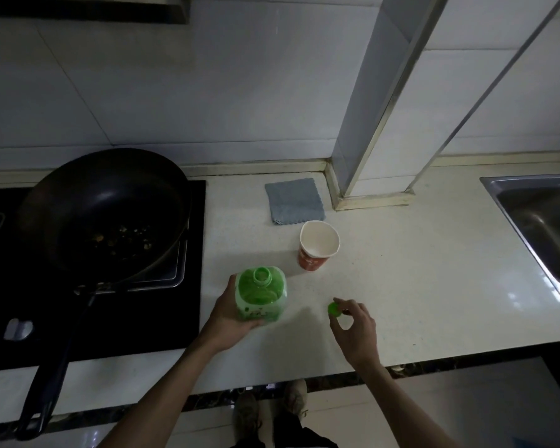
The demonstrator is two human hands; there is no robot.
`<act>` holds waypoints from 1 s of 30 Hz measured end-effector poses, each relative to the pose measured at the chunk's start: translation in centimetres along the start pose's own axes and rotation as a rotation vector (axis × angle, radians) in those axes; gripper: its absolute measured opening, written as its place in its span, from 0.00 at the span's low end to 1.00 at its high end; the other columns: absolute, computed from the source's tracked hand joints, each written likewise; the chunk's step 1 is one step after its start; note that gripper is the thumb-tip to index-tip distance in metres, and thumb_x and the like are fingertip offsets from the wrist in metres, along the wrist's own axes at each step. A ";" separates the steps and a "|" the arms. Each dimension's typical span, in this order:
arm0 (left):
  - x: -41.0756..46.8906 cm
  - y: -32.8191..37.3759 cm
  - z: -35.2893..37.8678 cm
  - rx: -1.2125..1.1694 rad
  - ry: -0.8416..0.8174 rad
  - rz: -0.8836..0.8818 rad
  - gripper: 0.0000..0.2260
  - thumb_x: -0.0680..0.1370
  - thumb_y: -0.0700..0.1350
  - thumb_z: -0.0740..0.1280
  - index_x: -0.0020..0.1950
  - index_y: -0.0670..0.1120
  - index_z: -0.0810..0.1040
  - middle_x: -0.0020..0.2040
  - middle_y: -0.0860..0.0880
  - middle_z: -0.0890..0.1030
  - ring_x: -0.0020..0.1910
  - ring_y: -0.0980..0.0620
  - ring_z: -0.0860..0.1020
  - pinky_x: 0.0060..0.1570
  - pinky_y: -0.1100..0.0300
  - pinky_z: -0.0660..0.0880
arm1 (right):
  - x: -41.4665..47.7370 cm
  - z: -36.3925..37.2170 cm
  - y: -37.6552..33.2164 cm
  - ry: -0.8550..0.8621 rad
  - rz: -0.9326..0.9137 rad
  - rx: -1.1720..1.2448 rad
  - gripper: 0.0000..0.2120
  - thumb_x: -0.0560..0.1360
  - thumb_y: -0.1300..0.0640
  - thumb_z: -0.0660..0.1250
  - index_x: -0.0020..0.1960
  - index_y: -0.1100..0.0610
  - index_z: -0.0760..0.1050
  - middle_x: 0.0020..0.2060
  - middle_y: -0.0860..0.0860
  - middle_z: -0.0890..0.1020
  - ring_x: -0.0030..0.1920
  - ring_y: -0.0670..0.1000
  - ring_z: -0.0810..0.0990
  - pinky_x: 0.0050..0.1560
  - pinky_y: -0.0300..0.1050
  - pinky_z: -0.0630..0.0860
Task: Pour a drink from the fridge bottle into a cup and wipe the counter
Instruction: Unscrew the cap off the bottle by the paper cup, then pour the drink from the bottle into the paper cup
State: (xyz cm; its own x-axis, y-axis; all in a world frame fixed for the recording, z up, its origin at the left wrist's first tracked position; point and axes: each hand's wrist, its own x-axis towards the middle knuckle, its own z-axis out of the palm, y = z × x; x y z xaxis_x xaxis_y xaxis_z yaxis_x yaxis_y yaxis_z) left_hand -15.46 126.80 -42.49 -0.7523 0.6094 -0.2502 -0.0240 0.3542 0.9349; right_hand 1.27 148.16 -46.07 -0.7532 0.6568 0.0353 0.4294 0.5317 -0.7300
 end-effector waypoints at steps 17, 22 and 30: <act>-0.3 0.2 0.0 -0.052 -0.027 -0.023 0.44 0.51 0.64 0.81 0.62 0.57 0.66 0.58 0.52 0.79 0.57 0.55 0.79 0.55 0.56 0.79 | 0.3 0.7 0.5 -0.135 0.067 -0.118 0.15 0.75 0.62 0.70 0.61 0.60 0.77 0.59 0.56 0.79 0.60 0.56 0.76 0.58 0.42 0.71; -0.2 -0.3 0.0 -0.017 -0.021 -0.020 0.39 0.57 0.52 0.81 0.63 0.60 0.65 0.59 0.52 0.79 0.58 0.54 0.79 0.57 0.50 0.78 | 0.3 0.3 0.3 -0.110 -0.114 -0.128 0.16 0.70 0.57 0.76 0.56 0.58 0.76 0.64 0.53 0.76 0.63 0.50 0.73 0.61 0.50 0.76; -0.3 -1.0 0.0 0.038 0.006 0.014 0.40 0.57 0.42 0.84 0.63 0.54 0.67 0.61 0.47 0.76 0.61 0.43 0.77 0.52 0.45 0.80 | 0.6 0.0 -9.7 -0.377 -0.371 0.167 0.40 0.72 0.39 0.70 0.76 0.52 0.56 0.73 0.44 0.64 0.71 0.44 0.67 0.68 0.38 0.68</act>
State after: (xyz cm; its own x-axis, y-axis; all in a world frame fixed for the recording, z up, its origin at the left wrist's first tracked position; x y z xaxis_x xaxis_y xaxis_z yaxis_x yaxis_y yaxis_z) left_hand -15.19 126.29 -43.40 -0.7562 0.6103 -0.2359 0.0109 0.3723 0.9280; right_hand -3.37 143.45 -38.93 -0.9783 0.1881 0.0867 0.0391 0.5786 -0.8147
